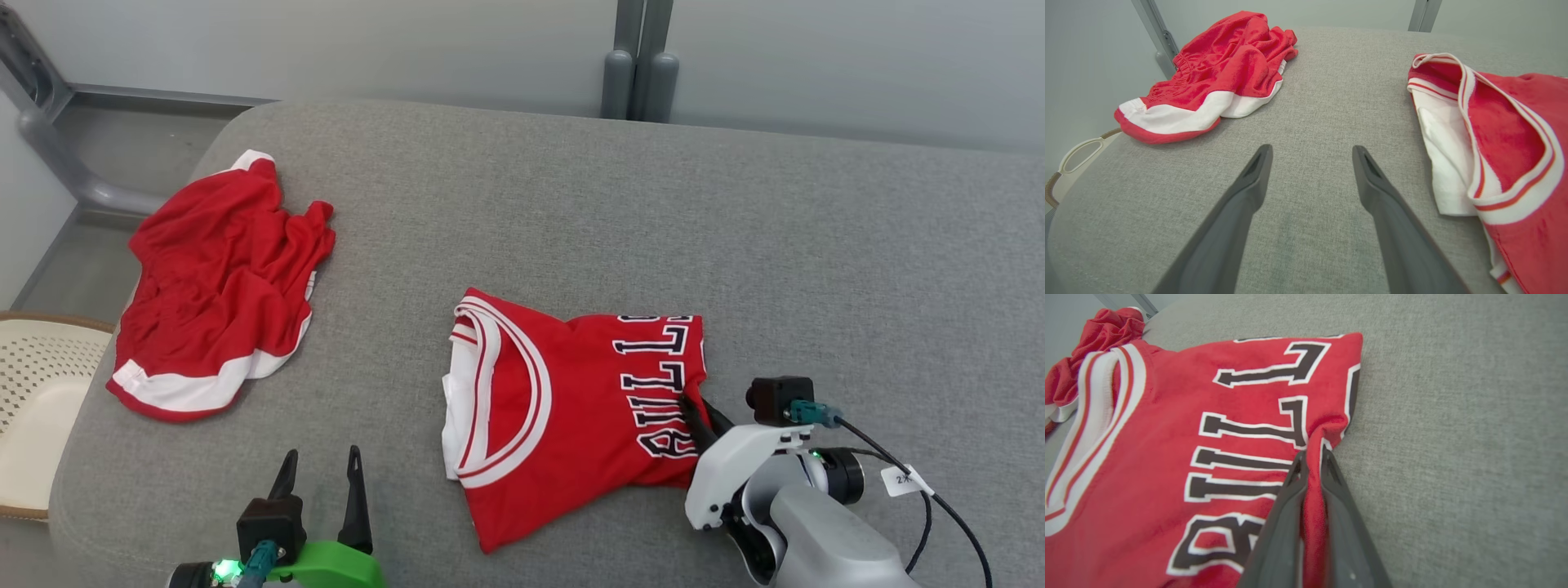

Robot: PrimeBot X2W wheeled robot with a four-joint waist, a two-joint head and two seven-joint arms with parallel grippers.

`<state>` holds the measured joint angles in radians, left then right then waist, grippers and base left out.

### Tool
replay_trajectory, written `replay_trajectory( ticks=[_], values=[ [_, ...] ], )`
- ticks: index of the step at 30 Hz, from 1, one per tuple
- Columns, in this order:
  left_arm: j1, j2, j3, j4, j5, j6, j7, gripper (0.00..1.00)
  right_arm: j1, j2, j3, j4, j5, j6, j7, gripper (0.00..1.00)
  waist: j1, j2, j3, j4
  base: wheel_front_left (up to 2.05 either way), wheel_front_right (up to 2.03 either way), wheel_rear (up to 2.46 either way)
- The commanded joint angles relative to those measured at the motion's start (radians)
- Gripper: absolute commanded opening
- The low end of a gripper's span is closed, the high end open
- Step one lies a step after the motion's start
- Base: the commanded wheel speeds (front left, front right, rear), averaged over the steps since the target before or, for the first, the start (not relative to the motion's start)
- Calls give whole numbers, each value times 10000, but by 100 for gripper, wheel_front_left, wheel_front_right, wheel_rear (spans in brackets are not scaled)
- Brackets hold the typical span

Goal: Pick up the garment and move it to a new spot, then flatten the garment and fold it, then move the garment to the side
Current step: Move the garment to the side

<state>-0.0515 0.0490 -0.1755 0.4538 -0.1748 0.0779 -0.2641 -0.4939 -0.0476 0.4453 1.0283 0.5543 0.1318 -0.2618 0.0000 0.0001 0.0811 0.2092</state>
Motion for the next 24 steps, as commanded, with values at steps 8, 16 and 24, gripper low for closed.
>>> replay_trajectory(
  ticks=[8,16,24],
  values=[
    [-99,33,-105,-91,47,-98,-1,100,-121,-81,-891,-727,-595,-22,-34,0,0,-1,-245,-1485,0,0,0],
    [-250,34,-459,-169,-217,-60,-1,100,57,-61,-1116,-1383,-1139,-21,-35,0,0,-1,-416,-4219,0,0,0],
    [-689,38,-942,-110,-393,-51,-1,100,50,-58,-931,-1675,-1220,-21,-35,0,0,-1,-209,-6552,0,0,0]
  ],
)
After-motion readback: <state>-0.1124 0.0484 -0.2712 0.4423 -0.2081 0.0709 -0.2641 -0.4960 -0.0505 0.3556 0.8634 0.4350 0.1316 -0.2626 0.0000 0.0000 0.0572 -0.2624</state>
